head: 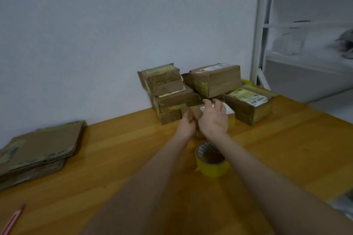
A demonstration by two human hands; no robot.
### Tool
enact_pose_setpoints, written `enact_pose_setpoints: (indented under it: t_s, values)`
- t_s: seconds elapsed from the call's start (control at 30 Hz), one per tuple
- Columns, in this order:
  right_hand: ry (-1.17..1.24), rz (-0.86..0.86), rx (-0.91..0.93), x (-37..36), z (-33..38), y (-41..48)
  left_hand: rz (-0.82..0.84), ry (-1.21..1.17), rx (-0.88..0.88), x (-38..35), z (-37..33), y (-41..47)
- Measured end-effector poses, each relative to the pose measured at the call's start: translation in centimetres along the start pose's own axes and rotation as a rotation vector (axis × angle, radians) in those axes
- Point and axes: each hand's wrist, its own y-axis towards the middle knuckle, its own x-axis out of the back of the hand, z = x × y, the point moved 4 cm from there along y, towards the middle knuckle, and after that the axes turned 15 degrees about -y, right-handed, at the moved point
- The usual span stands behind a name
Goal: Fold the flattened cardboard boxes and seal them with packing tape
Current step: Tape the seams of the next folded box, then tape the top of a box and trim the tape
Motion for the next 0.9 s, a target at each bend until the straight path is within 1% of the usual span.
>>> enact_pose_setpoints:
  t_s: [0.07,0.13,0.27,0.4,0.5,0.6,0.7,0.77,0.83,0.9]
  values:
    - [-0.008,-0.009,0.009,-0.1,0.3,0.4,0.034,0.001,0.019,0.2,0.1,0.4]
    - [-0.017,-0.007,0.039,-0.3,1.2,0.4,-0.006,0.031,0.018,1.6,0.4,0.6]
    - [-0.015,-0.01,0.142,-1.2,5.1,-0.8,-0.14,0.331,-0.069,6.9,0.6,-0.7]
    - [-0.012,0.05,0.258,-3.0,11.9,-3.1,-0.23,0.516,-0.107,15.0,0.9,-3.8]
    - [0.0,0.113,0.384,-4.9,17.9,-5.4,-0.341,0.597,-0.061,22.4,1.9,-6.0]
    - [0.075,0.249,0.446,-7.6,23.2,-7.1,-0.464,0.637,-0.021,29.5,3.3,-7.8]
    - [0.202,0.434,0.421,-10.9,28.0,-7.6,-0.606,0.656,0.034,36.4,5.0,-9.2]
    - [0.307,0.52,0.368,-13.1,31.1,-7.4,-0.676,0.659,0.099,40.9,6.5,-9.6]
    - [0.426,0.621,0.284,-15.1,33.7,-7.1,-0.704,0.678,0.167,44.7,8.3,-9.4]
    - [0.564,0.749,0.167,-17.2,35.7,-6.9,-0.695,0.719,0.24,47.1,10.2,-8.8]
